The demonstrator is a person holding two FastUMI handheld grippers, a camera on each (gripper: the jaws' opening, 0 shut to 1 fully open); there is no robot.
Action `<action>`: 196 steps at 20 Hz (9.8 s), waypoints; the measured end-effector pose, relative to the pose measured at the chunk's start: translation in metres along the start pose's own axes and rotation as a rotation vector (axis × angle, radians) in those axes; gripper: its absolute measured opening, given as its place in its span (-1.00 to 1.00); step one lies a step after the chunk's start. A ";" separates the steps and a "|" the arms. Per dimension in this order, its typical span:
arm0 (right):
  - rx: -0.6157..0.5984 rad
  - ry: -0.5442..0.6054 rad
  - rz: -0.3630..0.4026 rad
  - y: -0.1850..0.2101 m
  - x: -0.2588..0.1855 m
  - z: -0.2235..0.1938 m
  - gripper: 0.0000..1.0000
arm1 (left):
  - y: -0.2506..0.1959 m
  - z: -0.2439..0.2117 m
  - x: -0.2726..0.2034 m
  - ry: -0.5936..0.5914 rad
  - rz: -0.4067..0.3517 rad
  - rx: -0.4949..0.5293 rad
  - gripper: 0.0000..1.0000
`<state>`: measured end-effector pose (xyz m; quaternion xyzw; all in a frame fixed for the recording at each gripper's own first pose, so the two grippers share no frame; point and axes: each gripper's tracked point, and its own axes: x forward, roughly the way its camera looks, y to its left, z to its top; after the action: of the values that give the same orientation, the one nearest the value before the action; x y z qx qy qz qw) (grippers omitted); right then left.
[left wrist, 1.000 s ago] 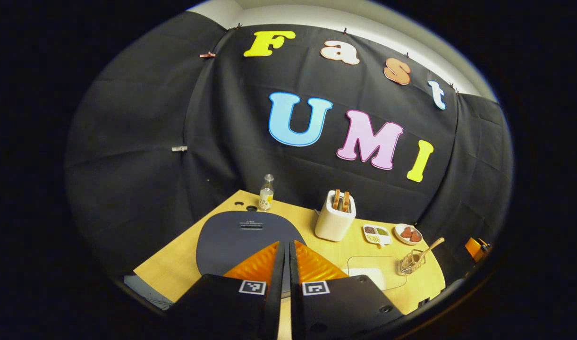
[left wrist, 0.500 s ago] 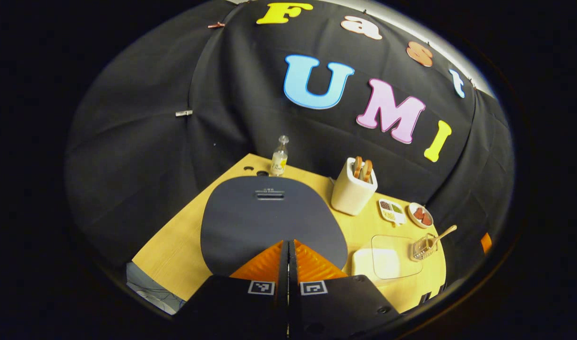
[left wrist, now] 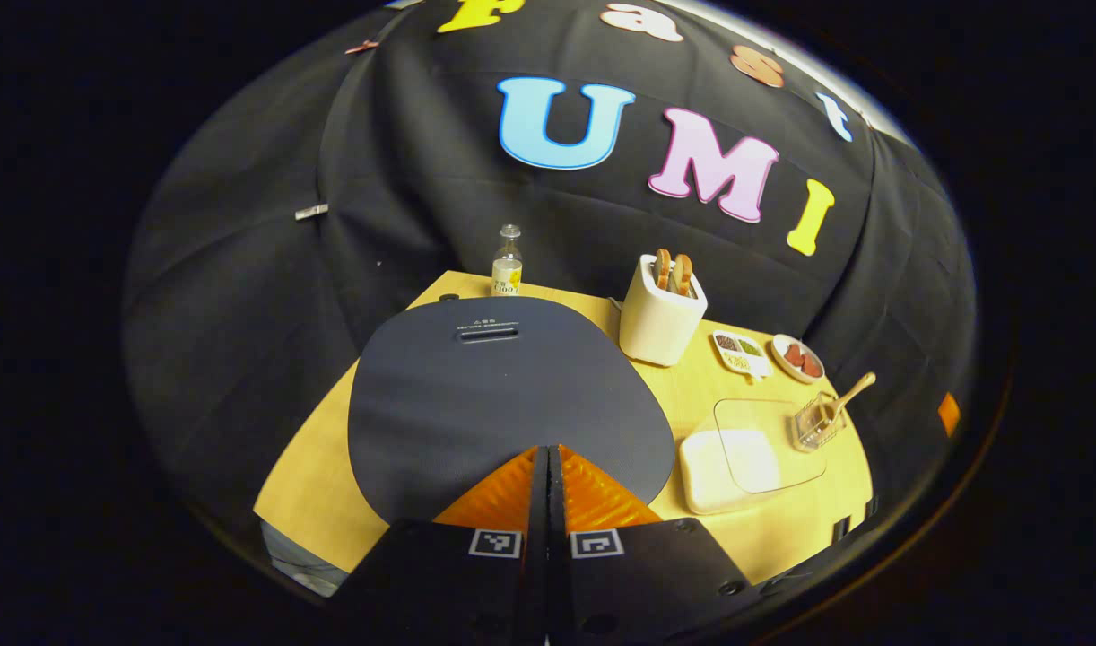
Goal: Close the left gripper, press the button to open the rice cooker; take a wooden spoon from the chopstick holder with the right hand, scoop a spoonful of rice and pour it into the rice cooker, then put the wooden spoon back into the chopstick holder.
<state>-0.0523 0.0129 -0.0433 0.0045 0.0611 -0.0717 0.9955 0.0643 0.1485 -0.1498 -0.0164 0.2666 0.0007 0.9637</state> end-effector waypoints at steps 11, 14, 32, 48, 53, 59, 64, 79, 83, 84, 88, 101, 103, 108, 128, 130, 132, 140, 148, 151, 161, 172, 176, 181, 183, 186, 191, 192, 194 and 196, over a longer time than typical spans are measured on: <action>-0.009 0.019 0.071 0.013 0.036 0.003 0.95 | 0.002 0.030 -0.022 -0.135 0.029 -0.035 -0.88; 0.001 0.024 0.081 0.005 0.060 0.005 0.95 | 0.004 0.098 -0.065 -0.348 0.113 -0.036 -0.88; 0.121 0.239 0.065 -0.058 0.203 -0.065 0.97 | -0.075 0.099 -0.096 -0.460 0.252 -0.027 0.90; 0.258 0.442 0.059 -0.060 0.324 -0.150 0.97 | -0.109 -0.002 -0.062 -0.201 0.356 -0.196 0.91; 0.272 0.442 0.061 -0.061 0.333 -0.144 0.14 | -0.123 -0.019 -0.053 -0.184 0.345 -0.250 0.91; 0.372 0.491 0.064 -0.053 0.324 -0.134 -0.55 | -0.145 -0.014 -0.044 -0.187 0.283 -0.205 0.90; 0.306 0.356 0.097 -0.038 0.309 -0.079 -0.61 | -0.143 -0.009 -0.044 -0.202 0.247 -0.195 0.91; 0.287 0.265 0.362 0.100 0.196 -0.002 -0.61 | -0.084 -0.022 -0.052 -0.204 0.108 -0.170 0.91; 0.250 0.313 0.390 0.132 0.183 -0.038 -0.71 | -0.068 -0.027 -0.049 -0.197 0.082 -0.151 0.91; 0.238 0.324 0.386 0.136 0.181 -0.050 -0.61 | -0.065 -0.030 -0.047 -0.193 0.074 -0.145 0.91; 0.165 0.361 0.369 0.147 0.179 -0.092 -0.61 | -0.046 -0.042 -0.040 -0.165 0.076 -0.139 0.91; 0.107 0.429 0.393 0.202 0.149 -0.153 -0.60 | 0.003 -0.076 -0.045 -0.118 0.108 -0.204 0.84; 0.142 0.456 0.408 0.216 0.142 -0.155 -0.60 | 0.005 -0.076 -0.047 -0.123 0.104 -0.207 0.91; 0.288 0.561 0.414 0.241 0.127 -0.161 -0.60 | 0.011 -0.078 -0.051 -0.132 0.100 -0.208 0.91; 0.751 0.637 0.168 0.152 0.131 -0.156 -0.60 | 0.007 -0.063 -0.063 -0.154 0.062 -0.144 0.91; 0.790 0.628 0.152 0.145 0.136 -0.152 -0.61 | 0.006 -0.061 -0.063 -0.160 0.053 -0.139 0.91; 0.828 0.628 0.129 0.136 0.136 -0.148 -0.61 | 0.004 -0.059 -0.063 -0.163 0.048 -0.135 0.91; 1.002 0.633 0.134 0.146 0.142 -0.113 -0.61 | 0.013 -0.054 -0.068 -0.195 0.052 -0.155 0.91; 1.101 0.665 0.273 0.228 0.138 -0.063 -0.61 | 0.036 -0.047 -0.075 -0.235 0.075 -0.203 0.91; 1.091 0.701 0.336 0.269 0.129 -0.057 -0.61 | 0.049 -0.044 -0.079 -0.254 0.091 -0.215 0.91; 0.970 0.825 0.523 0.409 0.084 -0.065 -0.61 | 0.097 -0.064 -0.079 -0.245 0.152 -0.313 0.91; 0.389 0.568 0.752 0.489 0.052 -0.077 -0.61 | 0.133 -0.053 -0.086 -0.286 0.186 -0.376 0.91; 0.247 0.507 0.811 0.507 0.041 -0.087 -0.62 | 0.139 -0.050 -0.089 -0.288 0.190 -0.376 0.84; 0.095 0.414 0.872 0.519 0.030 -0.094 -0.62 | 0.141 -0.045 -0.094 -0.299 0.195 -0.356 0.91; 0.044 0.380 0.901 0.525 0.026 -0.093 -0.62 | 0.140 -0.046 -0.094 -0.299 0.191 -0.361 0.91; -0.019 0.326 0.949 0.533 0.015 -0.089 -0.62 | 0.139 -0.051 -0.093 -0.291 0.191 -0.362 0.91; -0.140 0.224 1.029 0.547 -0.003 -0.085 -0.62 | 0.138 -0.052 -0.098 -0.300 0.195 -0.368 0.91; -0.173 0.207 1.052 0.550 -0.007 -0.088 -0.62 | 0.137 -0.052 -0.096 -0.301 0.191 -0.370 0.91; -0.261 0.180 1.102 0.552 -0.017 -0.096 -0.71 | 0.134 -0.053 -0.094 -0.287 0.183 -0.387 0.91; -0.348 0.134 1.141 0.553 -0.027 -0.101 -0.62 | 0.133 -0.051 -0.095 -0.294 0.182 -0.389 0.91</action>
<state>-0.0122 0.5655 -0.1403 -0.1220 0.1227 0.4855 0.8570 -0.0451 0.2810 -0.1492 -0.1772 0.1191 0.1412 0.9667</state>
